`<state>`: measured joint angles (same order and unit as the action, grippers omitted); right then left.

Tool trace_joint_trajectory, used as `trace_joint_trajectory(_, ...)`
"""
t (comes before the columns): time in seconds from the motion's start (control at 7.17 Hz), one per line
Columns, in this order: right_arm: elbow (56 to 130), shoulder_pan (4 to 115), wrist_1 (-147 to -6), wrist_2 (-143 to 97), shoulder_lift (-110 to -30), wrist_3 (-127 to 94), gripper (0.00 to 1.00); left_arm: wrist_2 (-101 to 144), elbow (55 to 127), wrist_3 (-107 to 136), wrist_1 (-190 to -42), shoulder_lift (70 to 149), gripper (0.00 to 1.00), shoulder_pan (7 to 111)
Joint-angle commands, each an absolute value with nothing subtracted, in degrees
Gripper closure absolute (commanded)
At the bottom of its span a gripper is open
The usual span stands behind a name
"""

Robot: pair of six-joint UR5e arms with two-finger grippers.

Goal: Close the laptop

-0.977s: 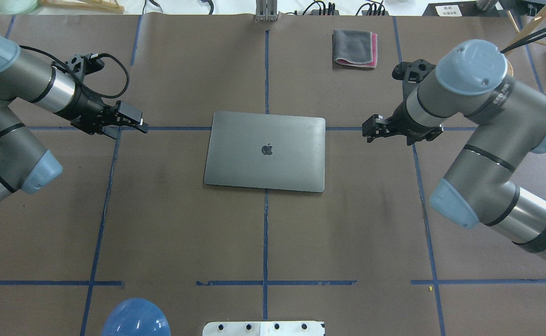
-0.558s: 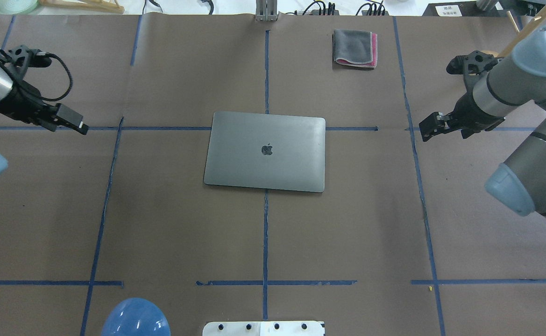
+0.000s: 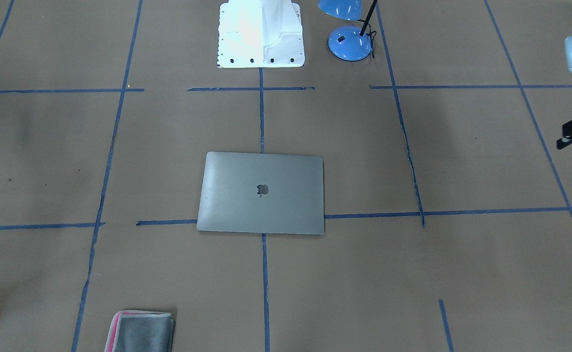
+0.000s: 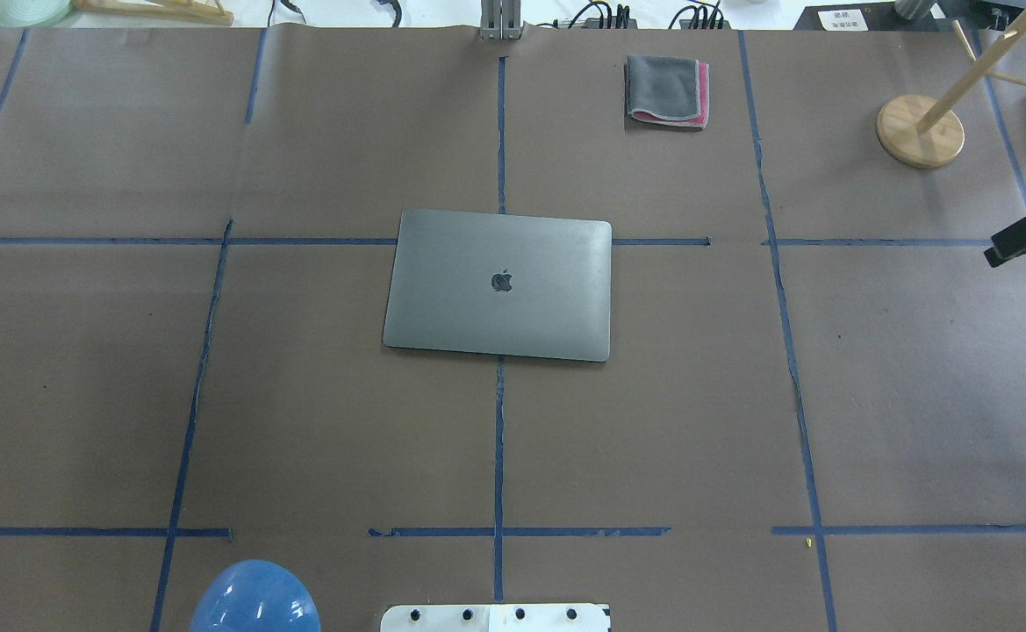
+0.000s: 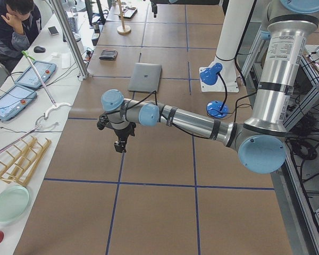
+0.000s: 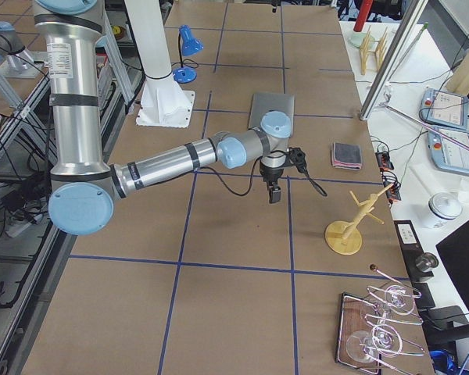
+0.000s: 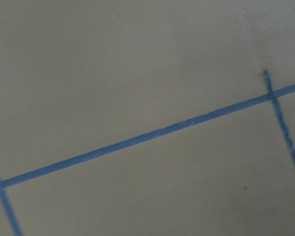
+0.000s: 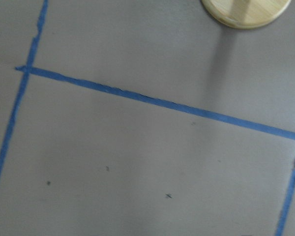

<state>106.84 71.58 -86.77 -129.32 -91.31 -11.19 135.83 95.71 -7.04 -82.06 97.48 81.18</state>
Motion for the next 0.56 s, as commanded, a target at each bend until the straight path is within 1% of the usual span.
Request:
trace_joint_trajectory(0.0, 102.07, 83.26, -87.97, -135.93, -97.8, 6.17, 0.01, 136.23, 95.19, -11.86, -79.52, 90.48, 0.01, 88.31)
trace_joint_trajectory(0.14, 100.39, 85.41, -87.37, -135.88, -100.43, 7.28, 0.01, 136.06, 95.36, -11.43, -82.06, 87.31, 0.01, 88.42)
trace_joint_trajectory(0.42, 100.63, 86.13, -87.1, -135.79, -102.04, 6.33, 0.0, 135.88, 95.71, -11.69, -83.58, 85.78, 0.01, 88.42)
